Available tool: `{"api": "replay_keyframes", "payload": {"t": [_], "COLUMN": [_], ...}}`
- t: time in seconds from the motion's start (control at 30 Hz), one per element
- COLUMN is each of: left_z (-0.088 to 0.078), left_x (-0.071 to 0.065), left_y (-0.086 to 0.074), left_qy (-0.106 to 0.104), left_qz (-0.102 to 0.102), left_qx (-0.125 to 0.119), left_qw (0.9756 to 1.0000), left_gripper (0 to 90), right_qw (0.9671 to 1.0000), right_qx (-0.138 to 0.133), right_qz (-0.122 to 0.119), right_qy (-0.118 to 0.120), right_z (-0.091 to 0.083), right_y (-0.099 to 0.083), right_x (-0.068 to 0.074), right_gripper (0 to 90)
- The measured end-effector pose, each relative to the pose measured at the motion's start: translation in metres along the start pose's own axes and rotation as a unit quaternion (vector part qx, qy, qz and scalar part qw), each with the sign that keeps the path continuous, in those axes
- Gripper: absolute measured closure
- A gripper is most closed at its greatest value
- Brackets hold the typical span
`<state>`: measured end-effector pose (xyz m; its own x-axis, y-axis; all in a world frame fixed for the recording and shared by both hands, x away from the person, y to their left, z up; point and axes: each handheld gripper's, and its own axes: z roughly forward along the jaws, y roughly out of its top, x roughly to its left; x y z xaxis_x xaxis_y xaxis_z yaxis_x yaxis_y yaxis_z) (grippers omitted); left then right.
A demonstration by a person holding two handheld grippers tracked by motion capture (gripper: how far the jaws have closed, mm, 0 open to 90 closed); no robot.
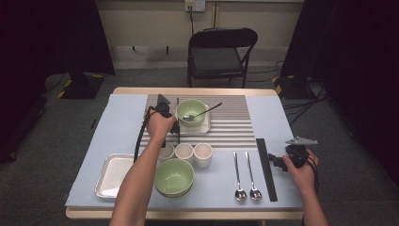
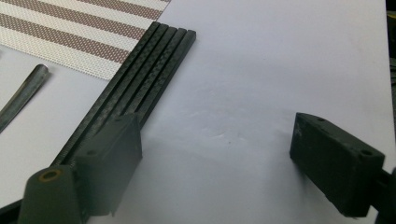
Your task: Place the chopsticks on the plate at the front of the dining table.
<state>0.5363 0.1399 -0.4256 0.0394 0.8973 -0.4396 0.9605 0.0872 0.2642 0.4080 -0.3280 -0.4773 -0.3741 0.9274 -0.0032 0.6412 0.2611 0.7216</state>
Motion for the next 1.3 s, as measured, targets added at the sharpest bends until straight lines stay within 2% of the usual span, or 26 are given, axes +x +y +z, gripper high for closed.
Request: {"api": "replay_keyframes", "payload": {"t": [0.1, 0.13, 0.17, 0.23, 0.27, 0.4, 0.5, 0.67, 0.7, 0.77, 0.83, 0.93, 0.97, 1.0, 1.3], "left_z": [-0.002, -0.003, -0.004, -0.006, -0.008, -0.012, -0.015, -0.021, -0.021, -0.022, -0.024, -0.026, -0.028, -0.029, -0.038], "left_x": [0.000, 0.001, 0.001, 0.000, 0.001, 0.002, 0.002, 0.003, 0.003, 0.003, 0.006, 0.008, 0.011, 0.010, 0.014], "left_y": [0.000, 0.000, 0.000, 0.000, 0.000, -0.001, -0.002, -0.003, -0.004, -0.004, -0.005, -0.006, -0.007, -0.007, -0.010], "left_qy": [0.001, 0.001, 0.002, -0.001, -0.005, -0.008, -0.005, -0.017, -0.018, -0.020, -0.018, -0.022, -0.025, -0.023, -0.024], "left_qz": [-0.003, 0.004, 0.000, -0.005, 0.004, 0.010, 0.007, 0.014, 0.008, 0.001, 0.007, 0.002, 0.010, 0.004, 0.006], "left_qx": [-0.006, -0.002, -0.011, -0.015, -0.015, -0.024, -0.029, -0.032, -0.042, -0.046, -0.047, -0.053, -0.049, -0.052, -0.067], "left_qw": [1.0000, 1.0000, 0.9999, 0.9999, 0.9999, 0.9996, 0.9995, 0.9992, 0.9989, 0.9987, 0.9987, 0.9983, 0.9984, 0.9984, 0.9974], "left_gripper": [85.2, 85.2, 84.6, 84.0, 83.4, 81.5, 79.9, 76.9, 76.3, 74.3, 72.6, 71.7, 70.5, 69.8, 61.9], "right_qw": [1.0000, 1.0000, 1.0000, 1.0000, 1.0000, 1.0000, 1.0000, 1.0000, 1.0000, 1.0000, 1.0000, 1.0000, 1.0000, 1.0000, 1.0000], "right_qx": [0.000, 0.000, 0.000, 0.000, 0.000, 0.000, 0.000, 0.000, 0.000, 0.000, 0.000, 0.000, 0.000, 0.000, 0.000], "right_qz": [0.000, 0.000, 0.000, 0.000, 0.000, 0.000, 0.000, 0.000, 0.000, 0.000, 0.000, 0.000, 0.000, 0.001, 0.000], "right_qy": [0.000, 0.000, 0.000, 0.000, 0.000, 0.000, 0.000, 0.000, 0.000, 0.000, 0.000, 0.000, 0.000, 0.000, 0.000], "right_z": [0.000, 0.000, 0.000, 0.000, 0.000, 0.000, 0.000, 0.000, 0.000, 0.000, 0.000, 0.000, 0.000, 0.000, 0.000], "right_y": [0.000, 0.000, 0.000, 0.000, 0.000, 0.000, 0.000, 0.000, 0.000, 0.000, 0.000, 0.000, 0.000, 0.000, 0.000], "right_x": [0.000, 0.000, 0.000, 0.000, 0.000, 0.000, 0.000, 0.000, 0.000, 0.000, 0.000, 0.000, 0.000, 0.000, 0.000], "right_gripper": [15.1, 15.2, 15.2, 15.1, 15.2, 15.2, 15.2, 15.2, 15.2, 15.2, 15.2, 15.2, 15.2, 15.2, 15.1]}}
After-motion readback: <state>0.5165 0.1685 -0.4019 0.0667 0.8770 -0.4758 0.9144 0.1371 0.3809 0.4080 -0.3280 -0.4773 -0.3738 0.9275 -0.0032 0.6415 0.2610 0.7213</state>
